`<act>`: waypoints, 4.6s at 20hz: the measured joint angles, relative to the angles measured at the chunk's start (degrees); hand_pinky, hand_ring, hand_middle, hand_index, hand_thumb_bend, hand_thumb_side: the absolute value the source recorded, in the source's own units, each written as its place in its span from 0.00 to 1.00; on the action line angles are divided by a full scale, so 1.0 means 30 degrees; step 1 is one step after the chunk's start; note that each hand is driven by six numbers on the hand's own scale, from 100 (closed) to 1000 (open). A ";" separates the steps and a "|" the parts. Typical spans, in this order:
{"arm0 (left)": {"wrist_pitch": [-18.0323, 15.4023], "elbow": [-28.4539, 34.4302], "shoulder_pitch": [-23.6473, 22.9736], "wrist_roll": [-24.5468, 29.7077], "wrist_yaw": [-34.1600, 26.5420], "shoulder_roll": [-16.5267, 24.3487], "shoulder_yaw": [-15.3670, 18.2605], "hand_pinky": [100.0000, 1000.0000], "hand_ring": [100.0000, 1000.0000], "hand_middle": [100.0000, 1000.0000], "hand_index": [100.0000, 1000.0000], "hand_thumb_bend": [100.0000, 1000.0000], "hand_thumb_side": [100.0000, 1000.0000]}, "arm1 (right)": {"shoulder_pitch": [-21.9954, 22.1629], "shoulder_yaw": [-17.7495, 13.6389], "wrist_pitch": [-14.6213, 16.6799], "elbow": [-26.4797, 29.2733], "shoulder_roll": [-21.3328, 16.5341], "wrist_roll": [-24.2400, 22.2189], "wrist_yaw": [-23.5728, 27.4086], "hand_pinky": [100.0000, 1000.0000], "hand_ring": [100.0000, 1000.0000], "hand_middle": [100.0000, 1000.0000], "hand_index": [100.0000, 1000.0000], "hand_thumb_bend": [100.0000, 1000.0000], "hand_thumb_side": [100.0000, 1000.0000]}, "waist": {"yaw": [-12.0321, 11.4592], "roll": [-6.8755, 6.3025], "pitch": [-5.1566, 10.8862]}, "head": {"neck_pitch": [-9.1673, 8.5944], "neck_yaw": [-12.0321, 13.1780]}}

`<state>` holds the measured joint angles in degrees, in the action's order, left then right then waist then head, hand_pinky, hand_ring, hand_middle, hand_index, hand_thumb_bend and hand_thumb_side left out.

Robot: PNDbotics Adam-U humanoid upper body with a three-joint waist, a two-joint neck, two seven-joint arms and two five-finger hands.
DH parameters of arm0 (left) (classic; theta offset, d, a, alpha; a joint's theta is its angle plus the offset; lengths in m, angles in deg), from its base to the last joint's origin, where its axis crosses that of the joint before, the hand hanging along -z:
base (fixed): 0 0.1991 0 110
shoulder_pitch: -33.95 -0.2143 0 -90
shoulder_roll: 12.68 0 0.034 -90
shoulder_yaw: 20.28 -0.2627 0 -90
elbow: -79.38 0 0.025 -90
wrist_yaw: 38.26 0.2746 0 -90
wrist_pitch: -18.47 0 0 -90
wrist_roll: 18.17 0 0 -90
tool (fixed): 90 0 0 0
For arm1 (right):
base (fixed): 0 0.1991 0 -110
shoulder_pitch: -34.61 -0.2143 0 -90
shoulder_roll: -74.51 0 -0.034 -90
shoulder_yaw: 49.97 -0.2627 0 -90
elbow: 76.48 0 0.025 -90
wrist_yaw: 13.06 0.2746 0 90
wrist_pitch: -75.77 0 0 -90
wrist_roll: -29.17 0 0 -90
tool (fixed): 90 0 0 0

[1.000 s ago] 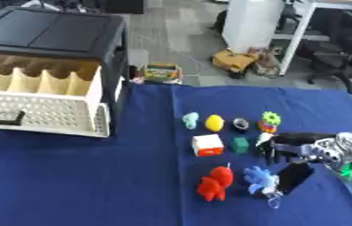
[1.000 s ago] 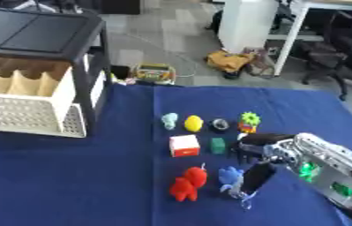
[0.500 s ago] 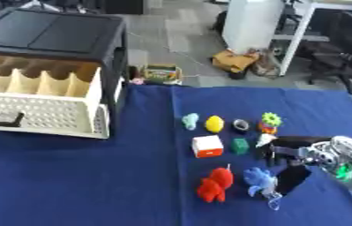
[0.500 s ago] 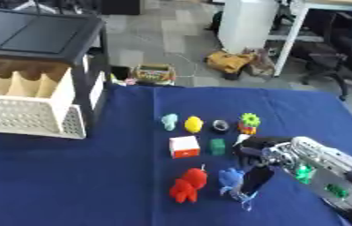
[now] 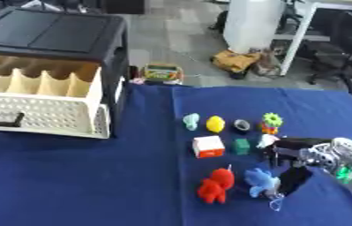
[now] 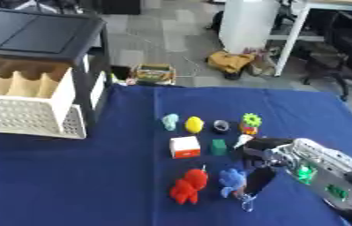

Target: Pick up objects from table and place into drawer.

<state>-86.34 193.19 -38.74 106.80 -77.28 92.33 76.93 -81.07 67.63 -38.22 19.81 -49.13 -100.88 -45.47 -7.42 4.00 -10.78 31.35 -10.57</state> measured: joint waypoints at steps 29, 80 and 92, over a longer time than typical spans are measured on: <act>0.0467 0.0000 -0.0030 0.0048 0.0119 -0.0453 0.0127 0.52 0.41 0.54 0.78 0.00 1.00 | -0.0290 0.0341 0.0089 -0.1543 0.1124 0.0572 -0.0324 0.63 0.69 0.56 0.91 0.49 0.36 | -0.0039 -0.0118 -0.0154 | -0.0304 -0.0156; 0.1376 -0.0001 -0.0029 0.0133 0.0173 -0.0951 0.0238 0.50 0.40 0.54 0.74 0.00 1.00 | -0.0099 -0.0131 -0.1356 -0.0831 0.0917 0.3353 -0.0753 0.49 0.53 0.31 0.43 0.00 0.04 | -0.0029 0.0007 -0.0212 | -0.0430 -0.0193; 0.1547 -0.0001 -0.0026 0.0113 0.0162 -0.0955 0.0241 0.50 0.40 0.54 0.74 0.00 1.00 | -0.1160 -0.0725 -0.1669 0.1919 -0.0156 0.4626 -0.0285 0.47 0.50 0.15 0.28 0.00 0.07 | 0.0044 0.0032 -0.0212 | -0.0568 0.0152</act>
<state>-81.70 193.18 -38.82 107.14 -76.80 89.47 77.65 -84.55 65.46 -43.23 25.56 -49.60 -87.00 -46.32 -7.29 4.10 -11.42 29.65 -10.11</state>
